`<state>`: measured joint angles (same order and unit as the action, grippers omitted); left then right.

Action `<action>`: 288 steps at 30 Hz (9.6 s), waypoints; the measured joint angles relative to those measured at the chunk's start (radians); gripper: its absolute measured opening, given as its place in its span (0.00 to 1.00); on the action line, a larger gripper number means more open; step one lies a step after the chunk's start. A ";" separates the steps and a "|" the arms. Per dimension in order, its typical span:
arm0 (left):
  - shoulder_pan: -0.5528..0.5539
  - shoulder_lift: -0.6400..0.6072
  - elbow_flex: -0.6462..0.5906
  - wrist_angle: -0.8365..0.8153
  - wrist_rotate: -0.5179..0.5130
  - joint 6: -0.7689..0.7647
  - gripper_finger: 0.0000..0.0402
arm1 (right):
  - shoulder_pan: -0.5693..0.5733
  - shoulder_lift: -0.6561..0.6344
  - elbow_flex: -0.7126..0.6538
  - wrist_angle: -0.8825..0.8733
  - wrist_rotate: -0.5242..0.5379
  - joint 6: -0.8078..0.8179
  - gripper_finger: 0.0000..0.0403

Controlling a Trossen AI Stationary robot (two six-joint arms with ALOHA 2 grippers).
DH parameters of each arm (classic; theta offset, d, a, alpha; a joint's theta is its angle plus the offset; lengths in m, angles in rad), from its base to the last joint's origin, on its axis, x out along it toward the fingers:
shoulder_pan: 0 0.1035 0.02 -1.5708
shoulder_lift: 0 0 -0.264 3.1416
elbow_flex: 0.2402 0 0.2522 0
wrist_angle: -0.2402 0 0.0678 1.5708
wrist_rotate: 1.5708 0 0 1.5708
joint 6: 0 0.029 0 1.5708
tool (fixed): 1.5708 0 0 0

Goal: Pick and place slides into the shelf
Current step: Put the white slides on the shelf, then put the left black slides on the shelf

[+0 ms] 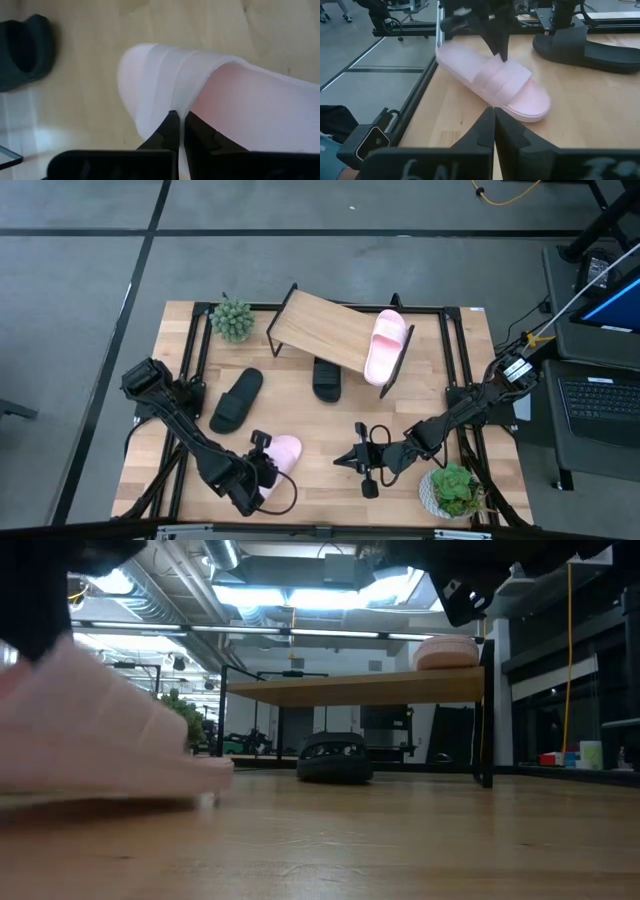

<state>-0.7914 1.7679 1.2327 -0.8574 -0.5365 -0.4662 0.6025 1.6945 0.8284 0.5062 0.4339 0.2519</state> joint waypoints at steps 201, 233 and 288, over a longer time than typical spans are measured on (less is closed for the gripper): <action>0.976 0.337 0.716 0.343 -0.040 0.891 0.03 | 0.100 -0.254 -0.423 0.378 0.026 -0.235 0.01; 0.972 0.335 0.716 0.382 0.023 0.949 0.27 | 0.100 -0.254 -0.423 0.363 0.027 -0.227 0.01; 0.503 0.053 0.545 0.009 -0.084 0.507 0.26 | 0.149 -0.255 -0.423 0.349 0.027 -0.182 0.03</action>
<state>-0.2888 1.8207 1.7772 -0.8482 -0.6206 0.0407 0.7519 1.4399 0.4057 0.8548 0.4606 0.0704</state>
